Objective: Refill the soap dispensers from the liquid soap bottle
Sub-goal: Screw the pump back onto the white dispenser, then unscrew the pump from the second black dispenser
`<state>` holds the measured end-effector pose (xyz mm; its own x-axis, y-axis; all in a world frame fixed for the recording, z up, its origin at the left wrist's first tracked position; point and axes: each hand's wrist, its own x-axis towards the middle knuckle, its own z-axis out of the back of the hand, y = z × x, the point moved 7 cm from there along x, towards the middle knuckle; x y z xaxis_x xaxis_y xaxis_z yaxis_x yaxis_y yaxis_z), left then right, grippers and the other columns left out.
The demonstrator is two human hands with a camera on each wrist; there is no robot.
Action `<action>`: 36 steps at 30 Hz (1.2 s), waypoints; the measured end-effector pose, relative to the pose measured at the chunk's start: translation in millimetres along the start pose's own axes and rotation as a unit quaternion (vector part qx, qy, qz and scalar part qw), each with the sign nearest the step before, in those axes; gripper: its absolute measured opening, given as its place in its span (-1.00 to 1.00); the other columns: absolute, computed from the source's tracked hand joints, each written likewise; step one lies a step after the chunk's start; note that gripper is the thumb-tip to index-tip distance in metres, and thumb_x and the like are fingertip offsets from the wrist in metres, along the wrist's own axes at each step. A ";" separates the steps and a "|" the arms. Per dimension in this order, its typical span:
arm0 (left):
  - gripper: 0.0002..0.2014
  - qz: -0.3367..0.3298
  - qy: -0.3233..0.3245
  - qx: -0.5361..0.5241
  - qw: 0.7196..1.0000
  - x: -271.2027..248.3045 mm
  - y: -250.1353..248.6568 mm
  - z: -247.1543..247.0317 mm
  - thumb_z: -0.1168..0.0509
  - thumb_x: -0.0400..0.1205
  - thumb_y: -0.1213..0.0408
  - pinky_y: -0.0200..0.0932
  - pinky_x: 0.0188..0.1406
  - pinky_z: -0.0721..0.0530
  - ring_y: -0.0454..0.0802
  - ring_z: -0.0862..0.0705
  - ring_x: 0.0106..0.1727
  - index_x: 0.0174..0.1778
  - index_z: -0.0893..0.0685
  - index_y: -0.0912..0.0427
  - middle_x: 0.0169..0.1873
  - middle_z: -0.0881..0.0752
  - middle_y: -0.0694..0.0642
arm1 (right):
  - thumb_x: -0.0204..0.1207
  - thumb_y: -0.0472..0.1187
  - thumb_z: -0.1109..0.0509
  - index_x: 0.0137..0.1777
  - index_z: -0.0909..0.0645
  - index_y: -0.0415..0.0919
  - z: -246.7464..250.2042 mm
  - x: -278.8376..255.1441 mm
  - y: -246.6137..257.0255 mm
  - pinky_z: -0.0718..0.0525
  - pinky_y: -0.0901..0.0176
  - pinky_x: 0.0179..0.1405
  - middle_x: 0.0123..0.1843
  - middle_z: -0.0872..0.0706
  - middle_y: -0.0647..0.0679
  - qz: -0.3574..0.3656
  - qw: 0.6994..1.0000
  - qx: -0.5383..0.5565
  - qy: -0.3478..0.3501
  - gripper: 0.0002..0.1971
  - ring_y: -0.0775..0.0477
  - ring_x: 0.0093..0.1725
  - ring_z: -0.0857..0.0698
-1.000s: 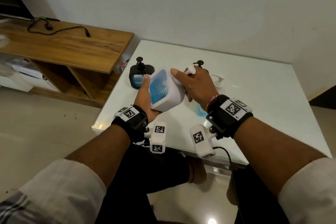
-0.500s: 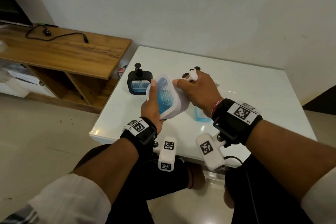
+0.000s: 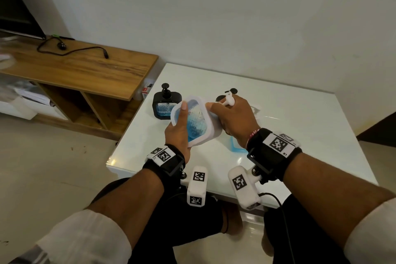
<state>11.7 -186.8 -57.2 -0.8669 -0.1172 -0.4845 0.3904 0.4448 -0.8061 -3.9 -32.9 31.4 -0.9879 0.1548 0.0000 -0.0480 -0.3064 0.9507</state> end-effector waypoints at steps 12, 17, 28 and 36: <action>0.02 0.090 0.078 0.012 0.993 30.8 17.3 -15.7 -0.45 0.10 -0.59 0.33 0.34 -0.72 0.23 -0.78 0.30 0.42 -0.64 -0.07 0.29 -0.79 0.19 | 0.52 -0.09 -0.47 -0.19 -0.59 -0.25 -2.3 24.7 2.0 -0.55 0.18 -0.35 -0.34 -0.59 0.00 0.046 0.994 -0.103 -0.001 -0.77 0.00 -0.32 -0.57; -0.16 0.132 0.056 0.043 0.989 45.2 6.8 -11.3 -0.43 0.50 -0.36 0.14 0.43 -0.63 0.27 -0.65 0.44 0.58 -0.54 0.11 0.45 -0.66 0.25 | 0.50 -0.03 -0.42 0.01 -0.54 -0.22 -7.4 51.0 -4.0 -0.48 0.22 -0.30 -0.29 -0.56 0.11 0.074 0.957 -0.278 0.037 -0.73 0.04 -0.25 -0.57; -0.53 0.131 -0.022 0.066 0.989 78.9 6.0 9.6 -0.33 0.76 0.05 0.04 0.26 -0.56 0.19 -0.61 0.24 0.53 -0.54 0.21 0.28 -0.64 0.26 | 0.57 -0.17 -0.27 0.20 -0.44 -0.26 -50.9 95.5 -39.6 -0.53 0.12 -0.14 0.00 -0.71 -0.17 0.024 0.894 -0.435 0.108 -0.74 -0.22 -0.03 -0.68; -0.53 0.119 -0.039 0.090 0.988 80.9 1.5 12.2 -0.29 0.79 0.06 0.04 0.29 -0.55 0.15 -0.61 0.23 0.57 -0.52 0.20 0.44 -0.64 0.27 | 0.57 -0.17 -0.33 0.33 -0.40 -0.24 -78.0 116.6 -59.9 -0.60 0.09 -0.10 0.12 -0.69 -0.18 0.001 0.894 -0.426 0.139 -0.63 -0.20 0.05 -0.68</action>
<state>-54.1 -206.4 -101.7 -0.7203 -0.0994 -0.6865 0.6348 0.3045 -0.7102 -127.7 -69.7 -49.8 -0.9809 -0.0502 -0.1878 -0.0230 -0.9292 0.3690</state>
